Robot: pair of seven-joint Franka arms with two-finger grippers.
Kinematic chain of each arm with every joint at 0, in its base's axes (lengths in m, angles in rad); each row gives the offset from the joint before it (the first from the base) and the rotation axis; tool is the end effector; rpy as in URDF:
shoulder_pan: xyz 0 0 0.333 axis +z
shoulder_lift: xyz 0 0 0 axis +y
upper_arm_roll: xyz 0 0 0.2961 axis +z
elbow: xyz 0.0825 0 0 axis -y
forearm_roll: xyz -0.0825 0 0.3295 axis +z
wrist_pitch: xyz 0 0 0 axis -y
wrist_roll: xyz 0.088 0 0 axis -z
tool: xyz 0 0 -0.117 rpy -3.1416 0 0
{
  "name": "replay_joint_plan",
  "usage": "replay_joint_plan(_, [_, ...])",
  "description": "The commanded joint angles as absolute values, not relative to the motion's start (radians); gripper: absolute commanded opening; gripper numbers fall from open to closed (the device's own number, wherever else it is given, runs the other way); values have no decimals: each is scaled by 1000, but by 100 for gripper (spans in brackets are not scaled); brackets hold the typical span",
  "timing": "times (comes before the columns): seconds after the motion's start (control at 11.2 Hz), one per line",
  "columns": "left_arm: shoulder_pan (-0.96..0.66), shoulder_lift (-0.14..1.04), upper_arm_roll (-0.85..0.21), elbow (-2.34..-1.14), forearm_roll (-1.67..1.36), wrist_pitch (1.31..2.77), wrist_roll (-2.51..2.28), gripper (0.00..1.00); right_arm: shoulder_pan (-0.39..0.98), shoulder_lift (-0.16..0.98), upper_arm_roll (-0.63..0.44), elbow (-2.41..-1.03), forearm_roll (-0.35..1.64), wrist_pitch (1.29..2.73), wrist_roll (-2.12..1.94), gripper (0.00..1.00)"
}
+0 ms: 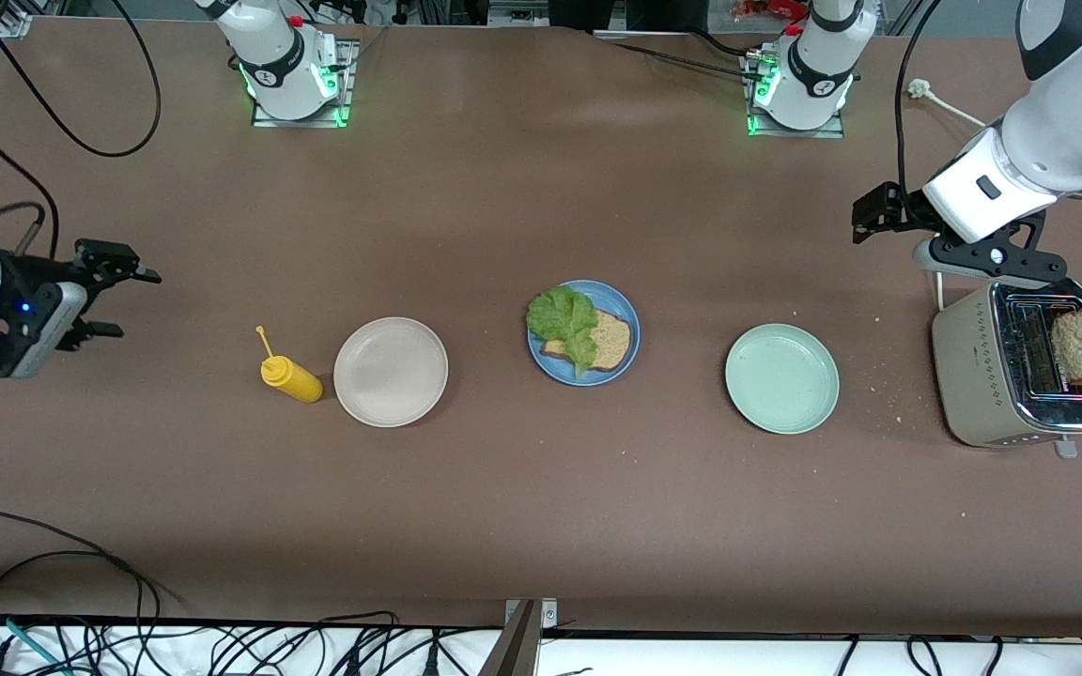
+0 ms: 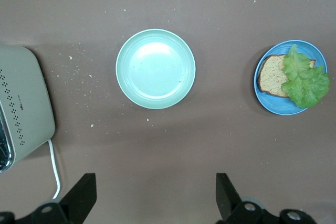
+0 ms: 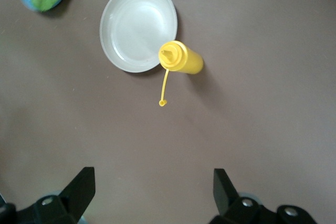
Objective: Make sandwich in blue plate with both arms
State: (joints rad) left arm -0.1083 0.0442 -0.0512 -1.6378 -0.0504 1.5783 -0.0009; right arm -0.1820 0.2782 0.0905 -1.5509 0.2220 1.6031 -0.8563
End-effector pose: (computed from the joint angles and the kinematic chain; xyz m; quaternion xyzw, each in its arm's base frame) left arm 0.5003 -0.0859 0.5453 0.9953 -0.0776 -0.0537 0.0221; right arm 0.5600 -0.0313 0.4608 -0.9210 -0.3528 0.0435 0.1595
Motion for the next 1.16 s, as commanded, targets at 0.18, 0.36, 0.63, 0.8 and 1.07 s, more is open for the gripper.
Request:
replay_joint_plan(0.18, [-110, 38, -49, -1632, -46, 1568, -12, 100, -48, -41, 80, -1736, 88, 1629, -315, 100])
replay_joint_plan(0.36, [-110, 38, -49, -1632, -46, 1568, -12, 100, -5, -135, 81, -1778, 58, 1629, -180, 100])
replay_joint_plan(0.63, [-110, 38, -49, -1632, -46, 1568, -12, 100, 52, -231, 75, -1845, -11, 1641, 16, 100])
replay_joint_plan(0.8, [-110, 38, -49, -1632, -46, 1568, -12, 100, 43, -227, 45, -1848, -20, 1655, 34, 100])
replay_joint_plan(1.07, [-110, 38, -49, -1632, -46, 1566, -12, 100, -21, -215, 43, -1893, -20, 1755, 18, 100])
